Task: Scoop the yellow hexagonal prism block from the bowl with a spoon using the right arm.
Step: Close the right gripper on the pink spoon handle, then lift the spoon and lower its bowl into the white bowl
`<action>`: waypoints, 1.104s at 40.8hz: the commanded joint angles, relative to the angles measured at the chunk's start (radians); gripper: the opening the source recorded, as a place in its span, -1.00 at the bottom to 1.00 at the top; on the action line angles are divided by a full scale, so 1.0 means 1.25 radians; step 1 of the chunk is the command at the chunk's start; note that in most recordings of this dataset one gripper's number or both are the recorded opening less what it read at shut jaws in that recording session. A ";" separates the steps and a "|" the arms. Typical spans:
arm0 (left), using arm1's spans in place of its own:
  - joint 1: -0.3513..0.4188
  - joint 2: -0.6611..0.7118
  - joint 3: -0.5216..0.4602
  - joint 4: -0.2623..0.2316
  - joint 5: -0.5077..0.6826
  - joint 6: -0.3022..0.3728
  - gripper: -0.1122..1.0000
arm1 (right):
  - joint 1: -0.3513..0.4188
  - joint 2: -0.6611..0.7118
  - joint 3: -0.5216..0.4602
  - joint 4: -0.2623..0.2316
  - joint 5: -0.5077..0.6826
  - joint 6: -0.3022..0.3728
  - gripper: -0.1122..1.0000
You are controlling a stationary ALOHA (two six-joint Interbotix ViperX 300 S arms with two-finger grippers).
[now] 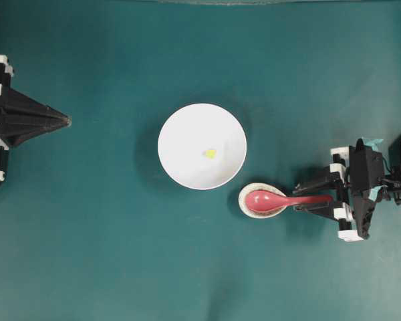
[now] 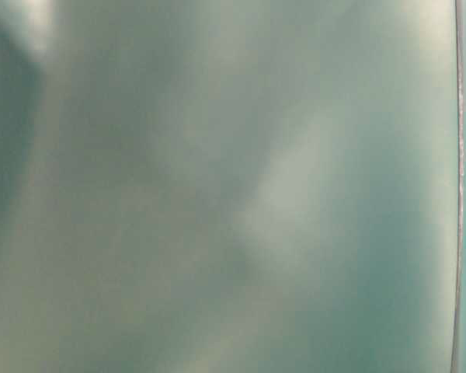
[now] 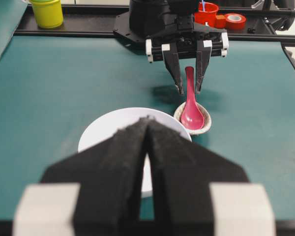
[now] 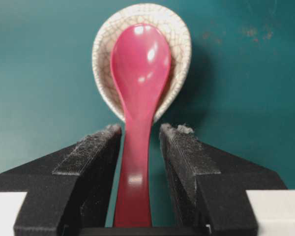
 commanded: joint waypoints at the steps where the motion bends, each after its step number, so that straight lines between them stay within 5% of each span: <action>1: 0.002 0.011 -0.017 0.002 -0.009 -0.001 -0.80 | 0.004 -0.005 -0.009 0.000 -0.006 -0.001 0.02; 7: 0.002 0.016 -0.016 0.002 -0.011 -0.001 -0.80 | 0.004 -0.005 -0.012 0.000 -0.004 -0.001 -0.04; 13: 0.002 0.017 -0.016 0.002 -0.016 0.000 -0.80 | 0.004 -0.004 -0.012 0.000 -0.004 -0.004 -0.40; 32: 0.002 0.017 -0.017 0.002 -0.017 -0.001 -0.80 | 0.002 -0.044 -0.020 -0.001 0.023 -0.026 -0.40; 45: 0.001 0.017 -0.016 0.002 -0.017 -0.002 -0.80 | -0.052 -0.180 -0.059 -0.001 0.187 -0.090 -0.40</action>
